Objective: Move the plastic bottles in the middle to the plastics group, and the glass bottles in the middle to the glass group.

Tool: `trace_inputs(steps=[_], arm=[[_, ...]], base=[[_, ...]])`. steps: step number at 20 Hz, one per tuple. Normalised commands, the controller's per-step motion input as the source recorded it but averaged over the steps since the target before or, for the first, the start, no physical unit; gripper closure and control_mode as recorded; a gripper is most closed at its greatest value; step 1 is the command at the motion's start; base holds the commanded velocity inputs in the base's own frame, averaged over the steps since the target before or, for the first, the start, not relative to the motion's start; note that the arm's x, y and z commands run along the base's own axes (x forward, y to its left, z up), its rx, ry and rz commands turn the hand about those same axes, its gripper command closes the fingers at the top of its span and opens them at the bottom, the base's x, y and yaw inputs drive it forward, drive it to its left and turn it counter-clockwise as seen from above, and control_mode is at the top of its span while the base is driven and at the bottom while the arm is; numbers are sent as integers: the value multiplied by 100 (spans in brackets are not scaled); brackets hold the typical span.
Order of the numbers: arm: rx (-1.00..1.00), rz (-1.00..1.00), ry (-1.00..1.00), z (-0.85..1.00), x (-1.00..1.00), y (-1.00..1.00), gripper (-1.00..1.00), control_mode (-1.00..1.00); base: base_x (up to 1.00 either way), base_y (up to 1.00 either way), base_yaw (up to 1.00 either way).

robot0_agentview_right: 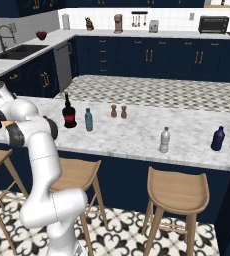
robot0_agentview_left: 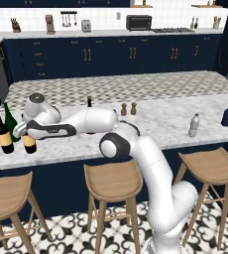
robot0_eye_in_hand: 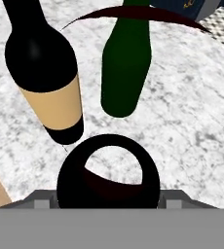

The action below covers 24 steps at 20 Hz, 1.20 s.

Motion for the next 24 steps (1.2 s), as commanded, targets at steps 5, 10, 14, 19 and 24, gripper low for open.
trace_inputs(steps=[5,10,14,19,24], arm=[[0,0,1,0,13,0,100,-100],[0,0,1,0,0,0,-100,-100],[0,0,0,0,0,0,-100,-100],[0,0,0,0,0,0,-100,-100],[0,0,0,0,0,0,-100,-100]], base=[[0,0,0],[0,0,0],[0,0,0],[0,0,0],[0,0,0]])
